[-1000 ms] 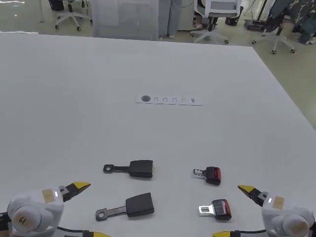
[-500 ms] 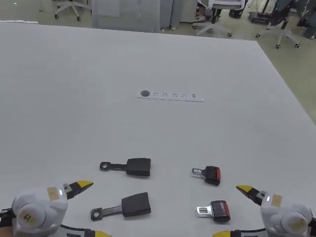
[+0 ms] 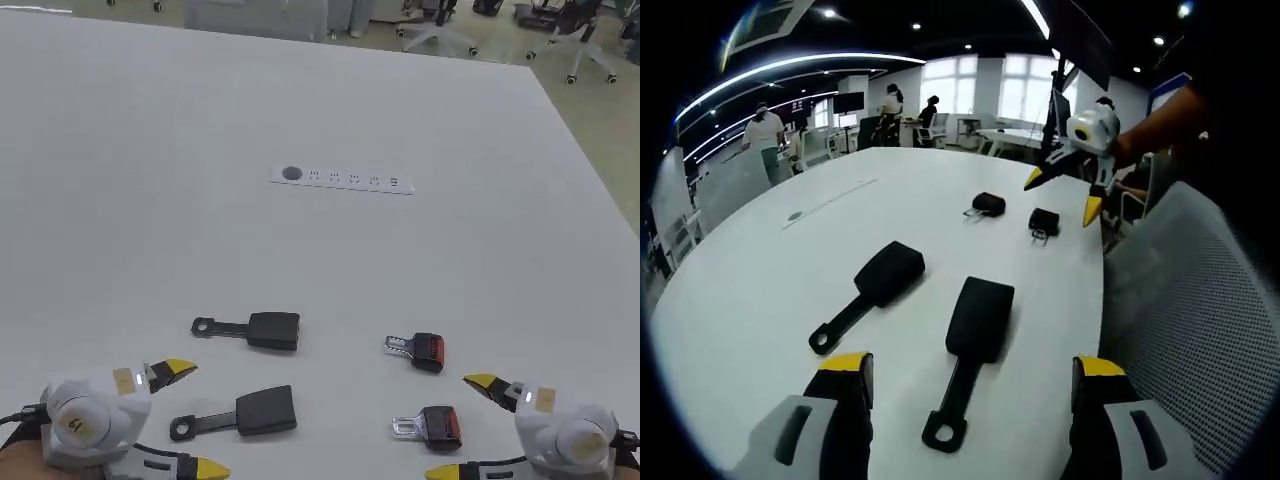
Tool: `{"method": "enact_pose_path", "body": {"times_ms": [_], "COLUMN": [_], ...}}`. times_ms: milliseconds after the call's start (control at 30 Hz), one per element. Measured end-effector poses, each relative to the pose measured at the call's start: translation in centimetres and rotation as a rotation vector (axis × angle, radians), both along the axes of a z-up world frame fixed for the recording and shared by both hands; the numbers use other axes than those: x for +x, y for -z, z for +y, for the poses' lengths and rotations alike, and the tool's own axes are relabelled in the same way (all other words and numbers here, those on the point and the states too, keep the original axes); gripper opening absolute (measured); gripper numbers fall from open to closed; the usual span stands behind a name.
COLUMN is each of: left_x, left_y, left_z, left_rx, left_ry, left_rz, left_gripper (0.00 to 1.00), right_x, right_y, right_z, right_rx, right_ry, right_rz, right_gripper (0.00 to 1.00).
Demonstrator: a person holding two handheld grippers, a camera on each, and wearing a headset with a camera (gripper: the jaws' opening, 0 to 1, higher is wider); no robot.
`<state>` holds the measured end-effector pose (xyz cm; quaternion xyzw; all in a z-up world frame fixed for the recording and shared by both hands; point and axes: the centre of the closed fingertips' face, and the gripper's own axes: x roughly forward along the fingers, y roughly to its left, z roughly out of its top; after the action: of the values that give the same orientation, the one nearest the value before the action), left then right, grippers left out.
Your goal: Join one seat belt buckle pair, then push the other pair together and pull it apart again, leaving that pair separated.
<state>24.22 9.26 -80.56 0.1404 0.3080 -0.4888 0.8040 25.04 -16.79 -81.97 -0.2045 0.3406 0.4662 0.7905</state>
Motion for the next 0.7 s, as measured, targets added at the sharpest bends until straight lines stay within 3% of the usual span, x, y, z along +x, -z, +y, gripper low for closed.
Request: {"method": "enact_pose_path", "body": {"times_ms": [567,700], "left_x": [1.2,1.2], "left_y": [2.9,3.6], "left_z": [-2.5,-3.3], "left_rx": [0.050,0.039], "left_ry": [0.080,0.101], "left_rz": [0.052,0.083], "left_gripper": [0.76,0.75], "right_x": [0.9,0.7], "right_y": [2.0,2.4], "right_z": [-0.2,-0.4], "right_rx": [-0.035,-0.049], "right_ry": [-0.116,-0.174], "right_rz": [0.071,0.100], "right_gripper": [0.78,0.69]}}
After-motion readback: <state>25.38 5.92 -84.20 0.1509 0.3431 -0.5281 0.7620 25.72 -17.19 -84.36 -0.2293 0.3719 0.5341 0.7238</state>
